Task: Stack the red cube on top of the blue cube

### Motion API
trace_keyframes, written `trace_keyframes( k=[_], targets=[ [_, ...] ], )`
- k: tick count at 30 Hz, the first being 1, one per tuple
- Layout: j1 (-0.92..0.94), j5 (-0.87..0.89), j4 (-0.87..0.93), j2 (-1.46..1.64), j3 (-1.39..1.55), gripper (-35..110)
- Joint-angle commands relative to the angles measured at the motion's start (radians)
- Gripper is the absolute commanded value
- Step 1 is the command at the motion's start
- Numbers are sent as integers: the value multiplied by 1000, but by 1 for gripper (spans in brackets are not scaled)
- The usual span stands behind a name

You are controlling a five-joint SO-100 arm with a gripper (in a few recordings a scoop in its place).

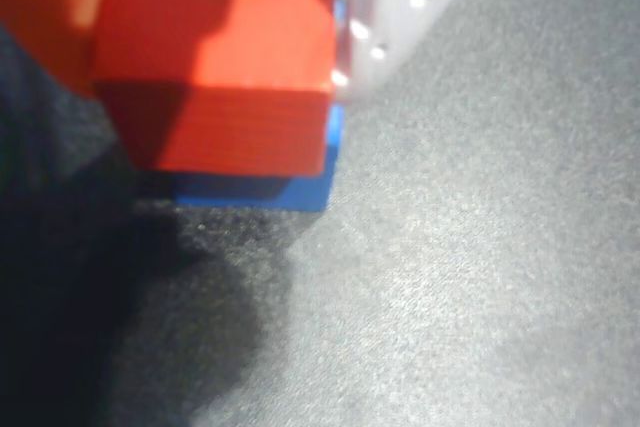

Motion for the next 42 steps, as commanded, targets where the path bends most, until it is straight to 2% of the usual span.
trace_keyframes(
  k=[1,17,25,26,29,32,37,42],
  targets=[
    [-17,11,-2,12,-20,18],
    [-37,52,-5,49,-44,25],
    [-28,14,-11,127,-138,28],
    [-15,-17,-21,149,-138,24],
    [20,-41,-8,224,-126,0],
    [48,-66,69,290,-101,0],
    [138,-152,58,505,137,0],
    [198,-209,-192,977,747,0]
  ],
)
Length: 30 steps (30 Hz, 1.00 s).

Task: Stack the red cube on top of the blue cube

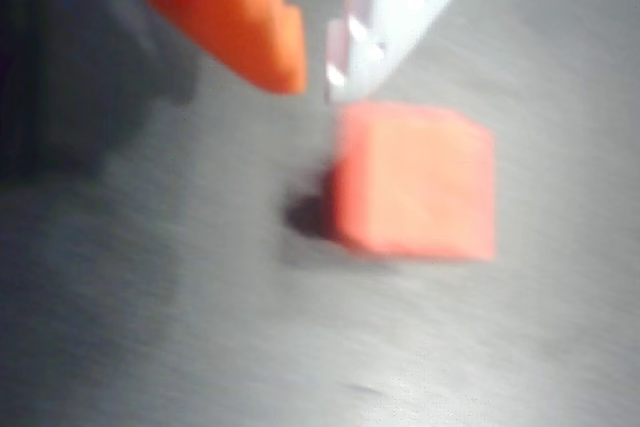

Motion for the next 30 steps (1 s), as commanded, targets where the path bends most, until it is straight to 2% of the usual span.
trace_keyframes(
  k=[1,9,17,24,30],
  targets=[
    [17,-6,-149,382,416,0],
    [60,-20,-204,707,718,0],
    [98,-63,-207,919,874,0],
    [130,-71,-176,1307,1121,0],
    [169,-83,-163,1335,1181,0]
  ],
)
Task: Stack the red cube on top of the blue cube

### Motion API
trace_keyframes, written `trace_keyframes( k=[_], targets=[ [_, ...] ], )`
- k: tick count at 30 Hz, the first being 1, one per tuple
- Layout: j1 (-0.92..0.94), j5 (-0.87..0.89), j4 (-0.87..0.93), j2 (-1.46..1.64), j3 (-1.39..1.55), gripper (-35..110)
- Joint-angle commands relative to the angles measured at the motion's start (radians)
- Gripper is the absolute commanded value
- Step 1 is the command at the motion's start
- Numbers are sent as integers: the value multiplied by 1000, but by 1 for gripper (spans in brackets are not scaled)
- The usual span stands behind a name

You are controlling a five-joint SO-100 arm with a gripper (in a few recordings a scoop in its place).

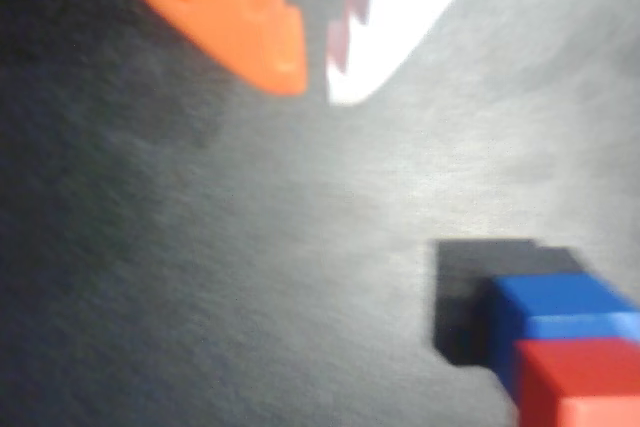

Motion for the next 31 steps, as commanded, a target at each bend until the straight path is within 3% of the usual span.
trace_keyframes(
  k=[1,6,11,14,31],
  targets=[
    [35,-31,5,15,35,0],
    [48,-49,32,15,92,0],
    [97,-49,255,14,92,0],
    [98,-153,247,14,92,0],
    [98,-150,245,14,92,0]
  ],
)
